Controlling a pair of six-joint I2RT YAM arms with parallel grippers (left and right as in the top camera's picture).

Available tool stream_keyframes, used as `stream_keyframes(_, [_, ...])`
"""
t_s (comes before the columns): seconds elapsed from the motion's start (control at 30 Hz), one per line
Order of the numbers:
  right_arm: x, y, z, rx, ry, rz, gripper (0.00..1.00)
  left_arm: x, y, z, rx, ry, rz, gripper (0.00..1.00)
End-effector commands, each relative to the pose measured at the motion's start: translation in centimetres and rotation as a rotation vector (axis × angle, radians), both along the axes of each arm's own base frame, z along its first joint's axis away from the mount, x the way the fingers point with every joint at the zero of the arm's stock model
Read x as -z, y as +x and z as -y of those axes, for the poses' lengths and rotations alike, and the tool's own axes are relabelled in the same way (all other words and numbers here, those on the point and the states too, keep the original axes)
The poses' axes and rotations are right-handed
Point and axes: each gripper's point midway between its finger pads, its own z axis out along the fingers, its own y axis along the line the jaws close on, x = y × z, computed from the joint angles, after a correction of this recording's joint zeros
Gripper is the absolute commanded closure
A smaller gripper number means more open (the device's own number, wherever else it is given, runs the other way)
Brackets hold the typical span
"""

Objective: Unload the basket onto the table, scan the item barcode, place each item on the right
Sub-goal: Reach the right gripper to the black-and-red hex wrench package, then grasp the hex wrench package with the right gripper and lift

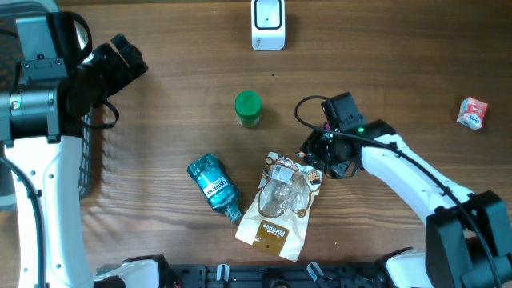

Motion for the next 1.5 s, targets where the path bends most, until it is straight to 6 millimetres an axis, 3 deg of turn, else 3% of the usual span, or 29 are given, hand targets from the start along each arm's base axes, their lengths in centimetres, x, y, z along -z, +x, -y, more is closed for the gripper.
stream_keyframes(0.0, [0.3, 0.8, 1.2, 0.046, -0.061, 0.039, 0.36, -0.1, 0.1, -0.4, -0.002, 0.016, 0.003, 0.0])
stream_keyframes(0.3, [0.0, 2.7, 2.3, 0.075, -0.131, 0.13, 0.37, -0.1, 0.1, -0.4, -0.002, 0.016, 0.003, 0.0])
stream_keyframes(0.47, [-0.1, 3.5, 2.4, 0.084, -0.136, 0.161, 0.43, -0.1, 0.1, -0.4, -0.002, 0.016, 0.003, 0.0])
stream_keyframes(0.67, [2.6, 3.7, 1.7, 0.097, -0.12, 0.106, 0.47, -0.1, 0.1, -0.4, -0.002, 0.016, 0.003, 0.0])
stream_keyframes(0.77, [3.6, 3.9, 1.6, 0.096, -0.122, 0.098, 0.55, -0.1, 0.1, -0.4, -0.002, 0.016, 0.003, 0.0])
stream_keyframes(0.93, [3.1, 5.1, 1.1, 0.098, -0.093, 0.148, 0.72, -0.1, 0.1, -0.4, -0.002, 0.016, 0.003, 0.0])
stream_keyframes(1.0, [2.9, 5.3, 0.7, 0.092, -0.075, 0.156, 0.66, -0.1, 0.1, -0.4, -0.002, 0.016, 0.003, 0.0])
stream_keyframes(1.07, [2.9, 5.3, 0.5, 0.088, -0.065, 0.151, 0.48, -0.1, 0.1, -0.4, -0.002, 0.016, 0.003, 0.0])
stream_keyframes(1.1, [3.0, 5.2, 0.5, 0.086, -0.063, 0.147, 0.44, -0.1, 0.1, -0.4, -0.002, 0.016, 0.003, 0.0])
stream_keyframes(1.3, [2.7, 5.5, 0.4, 0.08, -0.061, 0.158, 0.45, -0.1, 0.1, -0.4, -0.002, 0.016, 0.003, 0.0])
stream_keyframes(1.47, [0.8, 7.0, -0.1, 0.031, -0.066, 0.212, 0.45, -0.1, 0.1, -0.4, -0.002, 0.016, 0.003, 0.0])
